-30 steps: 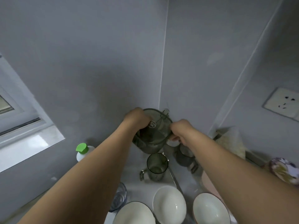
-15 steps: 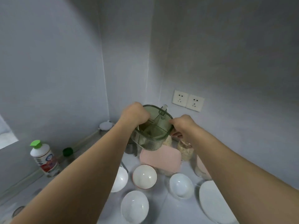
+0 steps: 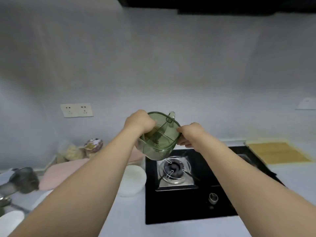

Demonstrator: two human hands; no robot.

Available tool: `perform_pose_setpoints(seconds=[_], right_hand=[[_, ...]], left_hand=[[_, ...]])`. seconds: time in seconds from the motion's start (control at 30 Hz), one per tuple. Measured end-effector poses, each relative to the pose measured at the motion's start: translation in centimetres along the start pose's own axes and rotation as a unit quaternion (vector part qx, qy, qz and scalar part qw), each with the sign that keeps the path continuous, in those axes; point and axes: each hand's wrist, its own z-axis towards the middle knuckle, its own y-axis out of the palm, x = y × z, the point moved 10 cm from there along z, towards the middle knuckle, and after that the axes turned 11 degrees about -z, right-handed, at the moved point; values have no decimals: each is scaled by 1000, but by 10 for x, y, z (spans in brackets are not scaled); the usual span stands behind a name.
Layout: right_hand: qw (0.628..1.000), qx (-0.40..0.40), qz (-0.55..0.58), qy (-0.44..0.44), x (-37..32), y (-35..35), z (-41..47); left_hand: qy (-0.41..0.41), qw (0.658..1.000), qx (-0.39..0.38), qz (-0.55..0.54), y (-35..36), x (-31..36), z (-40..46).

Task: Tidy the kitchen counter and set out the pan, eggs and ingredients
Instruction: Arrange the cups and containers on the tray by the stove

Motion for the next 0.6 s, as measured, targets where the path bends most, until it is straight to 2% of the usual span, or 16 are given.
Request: perform_pose_setpoints(seconds=[0.23,0.43,0.6], right_hand=[[991,93,32,94,141,-166,-16],[976,128,82,158,234,-241,4],[963,166,93,191,283,-291,40]], left_hand=[[94,990,-109,-9,164,153,-29],[132,976,-175,-7,276,231,-20],[135,965,-222,-26,362,268,11]])
